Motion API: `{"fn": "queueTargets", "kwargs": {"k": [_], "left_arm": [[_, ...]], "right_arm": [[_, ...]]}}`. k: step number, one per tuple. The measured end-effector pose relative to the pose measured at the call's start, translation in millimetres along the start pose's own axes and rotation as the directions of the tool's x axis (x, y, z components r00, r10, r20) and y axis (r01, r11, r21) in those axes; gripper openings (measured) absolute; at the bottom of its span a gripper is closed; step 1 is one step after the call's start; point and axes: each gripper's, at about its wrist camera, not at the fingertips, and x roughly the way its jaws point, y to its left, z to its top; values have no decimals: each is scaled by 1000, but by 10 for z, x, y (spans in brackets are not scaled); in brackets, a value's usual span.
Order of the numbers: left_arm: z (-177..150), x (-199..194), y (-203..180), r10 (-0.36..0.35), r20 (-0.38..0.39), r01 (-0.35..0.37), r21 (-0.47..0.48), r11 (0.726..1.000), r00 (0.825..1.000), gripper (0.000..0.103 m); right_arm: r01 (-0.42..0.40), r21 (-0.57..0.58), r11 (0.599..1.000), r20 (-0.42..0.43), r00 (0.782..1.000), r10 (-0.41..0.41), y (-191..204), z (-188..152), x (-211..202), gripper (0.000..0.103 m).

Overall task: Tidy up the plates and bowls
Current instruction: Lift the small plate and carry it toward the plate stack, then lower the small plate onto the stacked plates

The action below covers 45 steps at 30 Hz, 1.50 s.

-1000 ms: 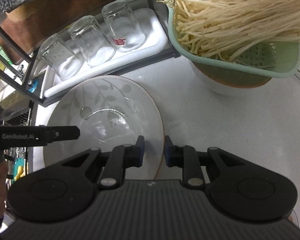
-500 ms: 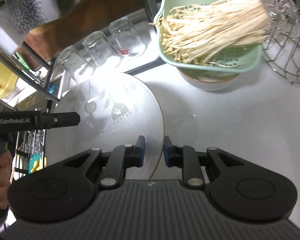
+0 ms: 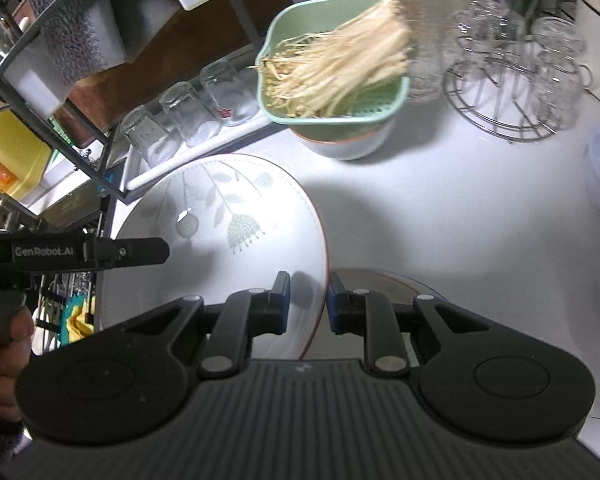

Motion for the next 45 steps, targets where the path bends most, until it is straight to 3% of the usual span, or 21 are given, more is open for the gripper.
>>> {"fn": "queueTargets", "kwargs": {"k": [11,20,29,45], "left_arm": [[-351,172,-381,32,-24,-32,-7,999,999,50],[-577,257,-613,125,-54,-125,17,992,991,50],[-631,295,-714,194,-36,-193,34,981,980,50],[-666,364,-757,224,-34,-223,45,974,974,50]], "right_arm": [[-32,-19,999,-80,996,31,-430,-233,-70,22],[-82,-71,994,-148,986,71,-629,-379,-24,22],[-100,-121,988,-144,986,82,-666,-430,30,22],[-100,-104,990,-120,989,87,-713,-474,62,22]]}}
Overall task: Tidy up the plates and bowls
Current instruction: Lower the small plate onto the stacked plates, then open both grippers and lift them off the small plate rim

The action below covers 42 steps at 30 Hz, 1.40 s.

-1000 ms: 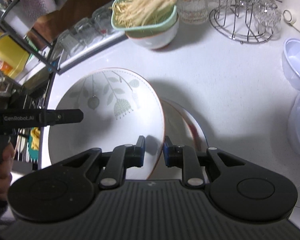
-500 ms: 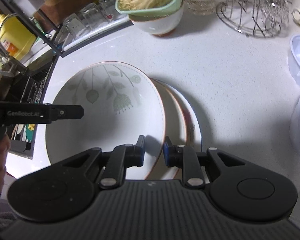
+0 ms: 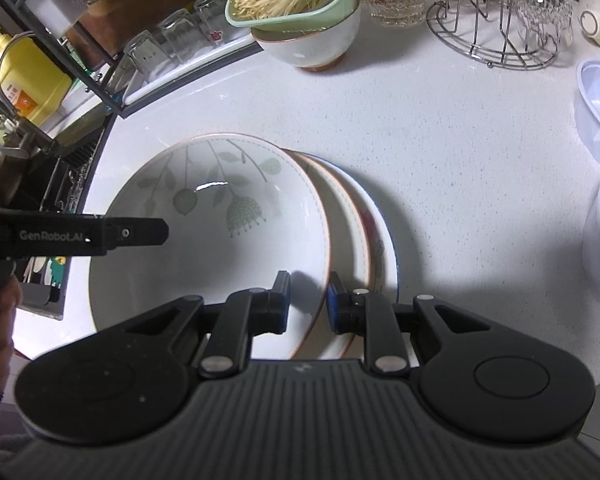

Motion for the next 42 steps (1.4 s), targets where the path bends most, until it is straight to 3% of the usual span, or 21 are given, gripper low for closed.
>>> {"fn": "queueTargets", "kwargs": {"k": [16,19,28,42], "left_arm": [[77,-72,246,-91,7,90,-197,976,996,50],[62,-55,223,-117,7,116,-206,972,993,50],[27,19,150,-105,0,103,-200,974,994,51],[-21,-25,158,-106,28,110,-242,964,994,51]], "right_arm": [[37,39,999,67,997,-40,-34,30,-77,22],[37,44,998,77,996,-40,-54,26,-99,21],[6,105,994,107,994,-17,-125,-14,-202,22],[16,108,994,104,994,-28,-120,-2,-227,22]]}}
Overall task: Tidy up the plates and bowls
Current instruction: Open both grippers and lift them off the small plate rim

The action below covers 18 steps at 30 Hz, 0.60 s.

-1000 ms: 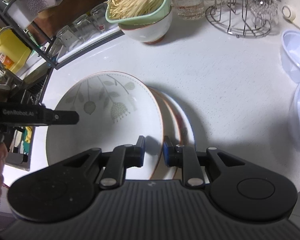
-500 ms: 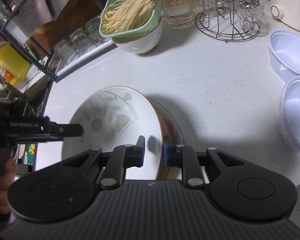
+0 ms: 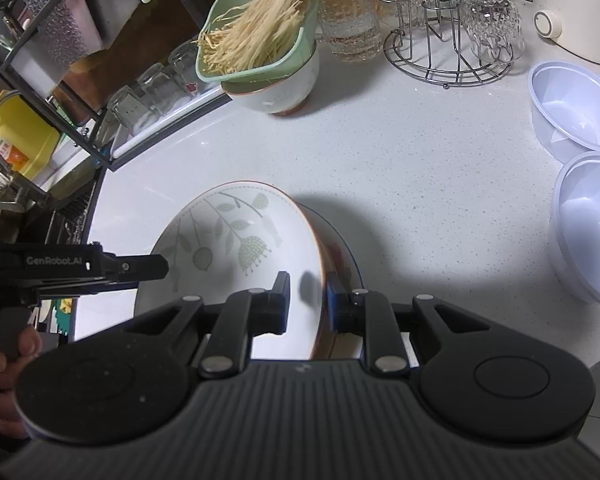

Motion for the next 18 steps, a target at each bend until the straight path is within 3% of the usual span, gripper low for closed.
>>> {"fn": "queueTargets", "kwargs": {"k": [4,7,12,18], "left_arm": [[-4,-10,1,-5,0,5,-27,1000,1000,51],[-6,-3,-23,8,-5,-8,-13,1000,1000,51],[-1,-33,-39,14,-3,-14,-16,1000,1000,51],[-33,-232,-134,52,47,-53,2,999,998,51]], "right_arm": [[39,-3,999,41,998,-39,1,12,-74,21],[4,12,1000,69,998,-5,-30,45,-135,21],[-4,-2,1000,47,999,4,-36,25,-84,21],[-7,-24,1000,75,997,8,-56,49,-184,21]]}}
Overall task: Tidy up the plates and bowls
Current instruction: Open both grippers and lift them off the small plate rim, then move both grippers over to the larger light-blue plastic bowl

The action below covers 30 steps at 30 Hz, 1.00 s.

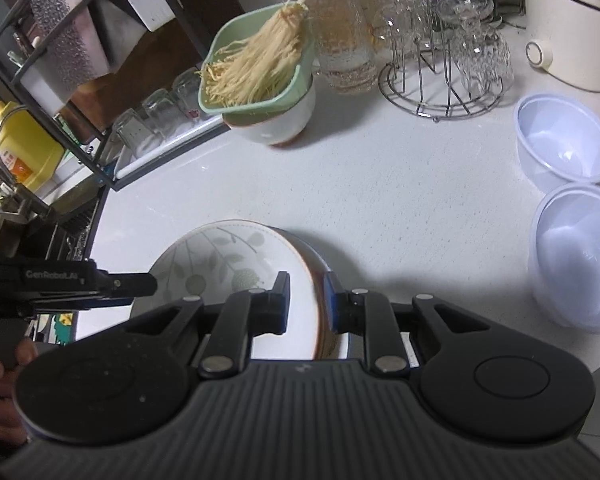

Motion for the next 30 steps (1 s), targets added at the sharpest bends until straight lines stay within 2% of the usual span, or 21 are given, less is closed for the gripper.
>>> {"fn": "queueTargets", "kwargs": {"k": [7,17,20,25,26,28,29,30], "left_arm": [[-17,-439,-206,31,102,-37,67,997,994,51],[-150,-986,-559,43,229,-65,91,994,973,56],[-217,-1075,-656,54,243,-78,91,993,969,61],[-374,-1167,-852,100,286,-141,125,982,953,84],[-404,-1188,-883,106,300,-149,125,981,948,85],[-457,-1224,-941,111,325,-160,128,979,939,90],[-484,-1239,-968,109,336,-161,129,979,936,91],[-509,-1253,-1001,105,346,-159,133,978,932,92]], "right_arm": [[-30,-89,996,70,997,37,66,94,-261,21],[-45,-200,979,158,984,77,68,258,-632,21],[-49,-205,978,167,982,84,28,268,-718,21],[-36,-238,971,200,976,85,-12,195,-850,22],[-11,-247,969,223,972,68,-22,180,-881,23],[32,-258,966,260,965,38,-49,168,-920,36],[40,-258,965,271,962,33,-78,166,-927,57],[43,-256,966,284,958,32,-109,163,-934,67]]}}
